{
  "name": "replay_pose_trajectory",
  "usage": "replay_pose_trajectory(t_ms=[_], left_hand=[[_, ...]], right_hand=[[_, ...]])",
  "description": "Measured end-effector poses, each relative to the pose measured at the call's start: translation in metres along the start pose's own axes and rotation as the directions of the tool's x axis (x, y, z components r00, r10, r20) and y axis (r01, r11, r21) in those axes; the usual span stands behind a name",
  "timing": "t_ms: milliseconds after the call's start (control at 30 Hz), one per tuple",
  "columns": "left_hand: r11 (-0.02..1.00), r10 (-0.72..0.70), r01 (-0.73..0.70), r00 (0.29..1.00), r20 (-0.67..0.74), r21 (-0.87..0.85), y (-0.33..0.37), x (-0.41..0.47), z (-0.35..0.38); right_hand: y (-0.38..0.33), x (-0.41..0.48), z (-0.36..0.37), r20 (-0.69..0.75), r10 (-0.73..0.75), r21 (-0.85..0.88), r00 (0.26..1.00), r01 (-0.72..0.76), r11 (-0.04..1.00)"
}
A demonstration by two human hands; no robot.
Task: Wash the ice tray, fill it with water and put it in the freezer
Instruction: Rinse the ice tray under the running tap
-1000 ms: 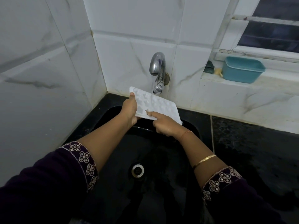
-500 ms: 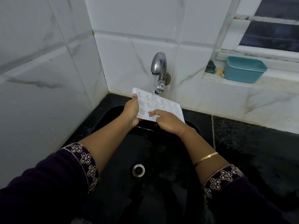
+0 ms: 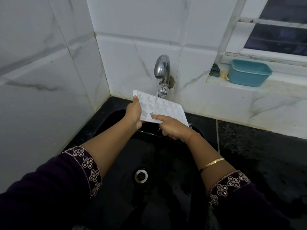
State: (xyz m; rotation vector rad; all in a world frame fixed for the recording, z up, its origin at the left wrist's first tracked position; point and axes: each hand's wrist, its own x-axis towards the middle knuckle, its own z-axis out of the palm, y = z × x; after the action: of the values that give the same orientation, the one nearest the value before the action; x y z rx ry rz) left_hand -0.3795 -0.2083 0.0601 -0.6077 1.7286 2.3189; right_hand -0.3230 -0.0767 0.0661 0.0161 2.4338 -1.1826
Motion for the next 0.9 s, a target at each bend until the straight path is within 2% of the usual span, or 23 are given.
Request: replay_pose_trajectory(t_ms=[100,200,267,367,500,600,700,833,900], left_hand=[[1.000,-0.014,0.015,1.000,0.018,-0.015,-0.006,-0.002,0.000],[1.000,-0.008,0.009,1.000,0.021,-0.022,-0.006,-0.002,0.001],[1.000,0.003,-0.003,1.000,0.016,-0.011,-0.005,-0.001,0.002],[1.000,0.010,-0.010,1.000,0.002,0.001,-0.003,-0.003,0.001],[0.999,0.019,-0.019,1.000,-0.018,0.030,-0.001,-0.004,-0.002],[0.997,0.028,-0.026,0.999,-0.026,0.072,-0.002,-0.002,-0.003],[0.997,0.015,-0.013,0.999,-0.029,0.074,-0.007,-0.004,-0.002],[0.998,0.015,-0.014,1.000,-0.021,0.068,-0.013,-0.007,0.000],[0.998,0.034,-0.032,0.999,-0.024,0.055,-0.009,-0.007,-0.001]], right_hand=[[-0.001,-0.003,-0.003,-0.040,-0.097,-0.172,0.994,0.089,0.981],[0.005,0.002,0.000,-0.062,-0.114,-0.344,0.992,0.086,0.935],[0.004,0.001,0.002,-0.050,-0.125,-0.289,0.991,0.105,0.951],[0.001,-0.002,0.003,-0.021,-0.095,-0.048,0.995,0.093,0.994],[0.006,0.001,0.003,0.067,0.006,0.037,0.998,-0.008,0.999],[0.008,0.000,0.002,0.066,0.012,-0.006,0.998,-0.012,1.000],[0.005,-0.004,-0.001,0.034,-0.062,-0.081,0.998,0.064,0.995],[0.011,0.001,0.005,-0.024,-0.153,-0.289,0.988,0.140,0.947],[0.013,0.000,0.009,-0.121,-0.168,-0.153,0.978,0.149,0.977]])
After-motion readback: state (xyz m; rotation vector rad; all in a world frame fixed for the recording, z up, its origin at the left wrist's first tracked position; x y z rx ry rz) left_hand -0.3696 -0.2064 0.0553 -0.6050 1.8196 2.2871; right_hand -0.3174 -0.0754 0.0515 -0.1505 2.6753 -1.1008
